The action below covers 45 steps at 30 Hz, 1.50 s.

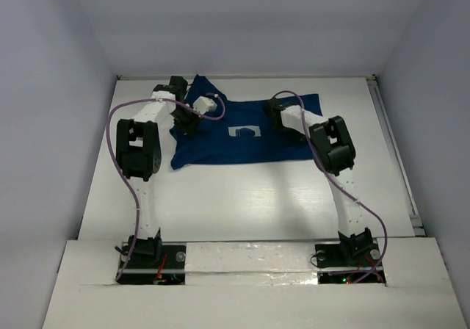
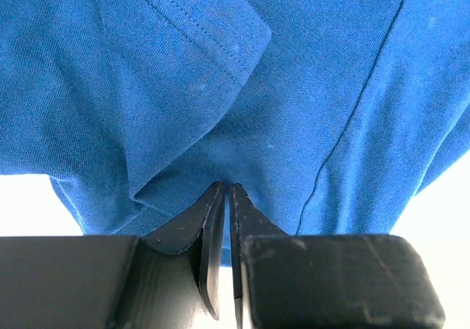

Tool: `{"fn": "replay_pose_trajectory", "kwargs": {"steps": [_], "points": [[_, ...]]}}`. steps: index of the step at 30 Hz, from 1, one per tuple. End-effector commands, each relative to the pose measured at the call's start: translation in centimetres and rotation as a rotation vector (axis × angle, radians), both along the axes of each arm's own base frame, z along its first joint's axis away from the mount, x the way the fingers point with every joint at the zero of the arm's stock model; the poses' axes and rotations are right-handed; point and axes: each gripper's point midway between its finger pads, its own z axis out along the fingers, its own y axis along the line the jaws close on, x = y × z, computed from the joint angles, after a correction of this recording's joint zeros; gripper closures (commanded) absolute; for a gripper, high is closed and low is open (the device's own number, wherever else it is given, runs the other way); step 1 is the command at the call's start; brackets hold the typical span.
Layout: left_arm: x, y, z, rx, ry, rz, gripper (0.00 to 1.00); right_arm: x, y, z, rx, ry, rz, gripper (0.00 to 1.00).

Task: Fold and stack the t-shirts
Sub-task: Fold the flattened tshirt in 1/3 of the way

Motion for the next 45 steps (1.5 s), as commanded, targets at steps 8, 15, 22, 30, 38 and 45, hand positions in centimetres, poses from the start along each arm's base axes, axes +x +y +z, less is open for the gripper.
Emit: {"fn": "replay_pose_trajectory", "kwargs": {"steps": [8, 15, 22, 30, 38, 45], "points": [[-0.4, -1.8, 1.8, -0.040, -0.027, -0.031, 0.96, 2.3, -0.3, 3.4, 0.009, -0.201, -0.058, 0.63], [-0.1, -2.7, 2.3, -0.070, -0.041, -0.023, 0.98, 4.1, 0.5, 7.7, 0.150, -0.372, -0.066, 0.62], [0.8, -3.8, 2.7, -0.119, -0.109, 0.011, 1.00, 2.5, 3.1, 8.1, 0.408, -0.305, -0.021, 0.72], [3.6, -4.2, 3.0, -0.111, -0.178, 0.066, 1.00, -3.1, 6.3, 2.6, 0.619, 0.015, 0.029, 1.00], [6.2, -3.9, 2.3, -0.076, -0.245, 0.176, 1.00, -5.2, 6.9, 0.2, 0.664, 0.127, 0.028, 1.00], [7.2, -1.6, 0.8, 0.025, -0.280, 0.296, 1.00, -6.0, 7.7, -0.1, 0.691, 0.159, 0.036, 0.98]]}}
